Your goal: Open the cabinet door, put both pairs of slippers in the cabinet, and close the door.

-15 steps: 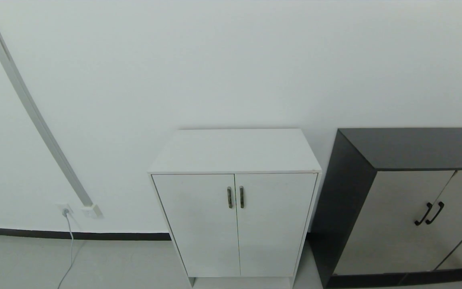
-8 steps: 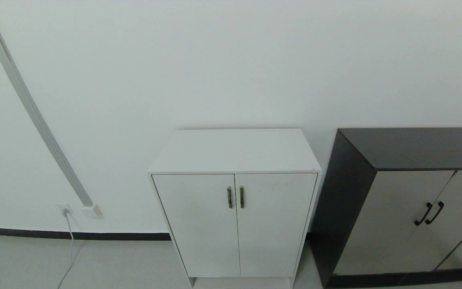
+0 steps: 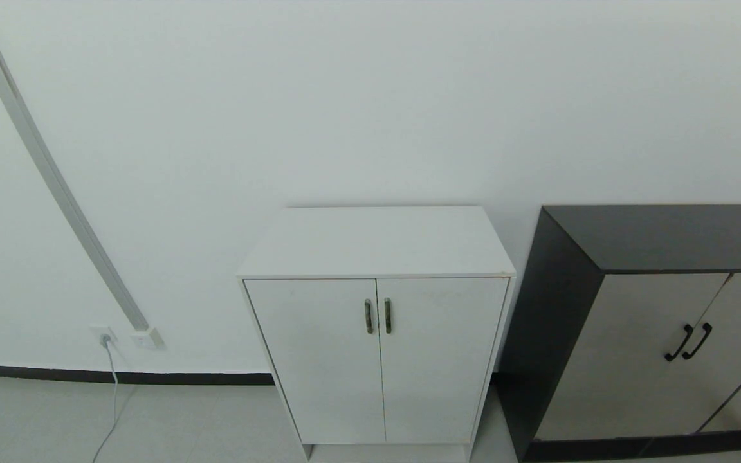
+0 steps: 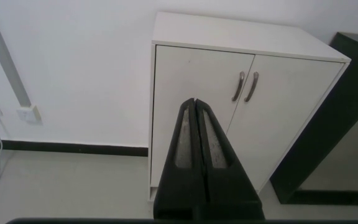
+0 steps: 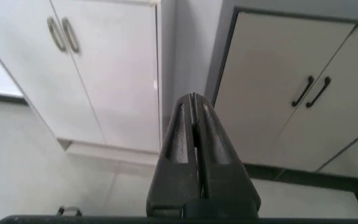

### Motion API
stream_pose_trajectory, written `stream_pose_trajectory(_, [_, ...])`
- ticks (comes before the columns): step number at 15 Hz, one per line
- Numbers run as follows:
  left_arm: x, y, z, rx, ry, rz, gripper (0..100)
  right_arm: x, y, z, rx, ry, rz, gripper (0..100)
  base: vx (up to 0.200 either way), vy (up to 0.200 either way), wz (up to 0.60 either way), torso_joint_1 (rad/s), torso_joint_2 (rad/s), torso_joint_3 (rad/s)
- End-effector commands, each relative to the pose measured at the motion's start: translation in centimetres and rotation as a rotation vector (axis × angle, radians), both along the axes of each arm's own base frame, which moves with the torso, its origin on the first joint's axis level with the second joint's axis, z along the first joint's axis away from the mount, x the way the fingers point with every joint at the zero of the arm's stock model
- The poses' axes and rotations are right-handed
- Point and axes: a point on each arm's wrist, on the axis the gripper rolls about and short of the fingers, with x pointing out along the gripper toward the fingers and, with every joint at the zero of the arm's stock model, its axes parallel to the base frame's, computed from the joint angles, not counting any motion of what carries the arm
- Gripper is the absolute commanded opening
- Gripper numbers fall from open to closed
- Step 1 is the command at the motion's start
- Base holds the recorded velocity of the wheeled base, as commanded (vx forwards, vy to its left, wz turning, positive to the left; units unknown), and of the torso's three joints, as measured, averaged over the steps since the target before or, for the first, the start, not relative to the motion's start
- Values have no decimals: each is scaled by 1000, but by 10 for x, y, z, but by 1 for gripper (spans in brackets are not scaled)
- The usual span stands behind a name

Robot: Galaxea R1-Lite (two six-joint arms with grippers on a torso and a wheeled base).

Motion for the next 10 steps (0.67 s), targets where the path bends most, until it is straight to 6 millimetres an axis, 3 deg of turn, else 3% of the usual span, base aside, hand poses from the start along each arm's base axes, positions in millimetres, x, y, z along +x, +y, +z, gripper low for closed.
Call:
stream_pose_trajectory(1, [0, 0, 0, 0, 0, 1, 0, -7, 0, -2, 14, -91, -5, 0, 0, 0, 0, 0, 0, 0])
stream_pose_trajectory(10, [0, 0, 0, 4, 0, 1, 0, -10, -2, -1, 124, -130, -119, 0, 0, 0, 0, 0, 0, 0])
